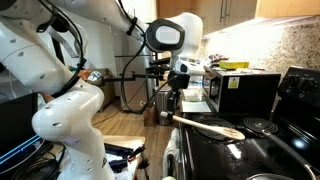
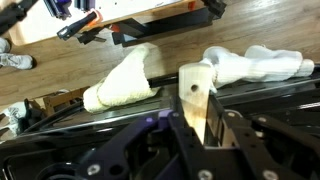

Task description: Move the wooden spoon to the stove then move the spoon to the pan

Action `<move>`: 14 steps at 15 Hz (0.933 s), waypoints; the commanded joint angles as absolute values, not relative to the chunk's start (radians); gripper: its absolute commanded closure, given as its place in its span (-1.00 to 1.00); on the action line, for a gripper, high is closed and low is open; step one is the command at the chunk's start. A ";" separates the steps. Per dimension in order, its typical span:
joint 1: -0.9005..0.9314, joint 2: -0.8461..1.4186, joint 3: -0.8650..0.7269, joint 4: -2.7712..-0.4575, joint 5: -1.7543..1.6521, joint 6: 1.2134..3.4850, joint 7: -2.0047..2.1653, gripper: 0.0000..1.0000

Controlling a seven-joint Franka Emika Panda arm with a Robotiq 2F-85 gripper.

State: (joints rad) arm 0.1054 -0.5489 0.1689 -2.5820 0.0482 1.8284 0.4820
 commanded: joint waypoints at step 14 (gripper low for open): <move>0.018 -0.097 0.149 -2.161 0.002 1.846 0.706 0.86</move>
State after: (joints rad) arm 0.0061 -0.1520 0.1671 -2.2258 0.0269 1.8281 0.7005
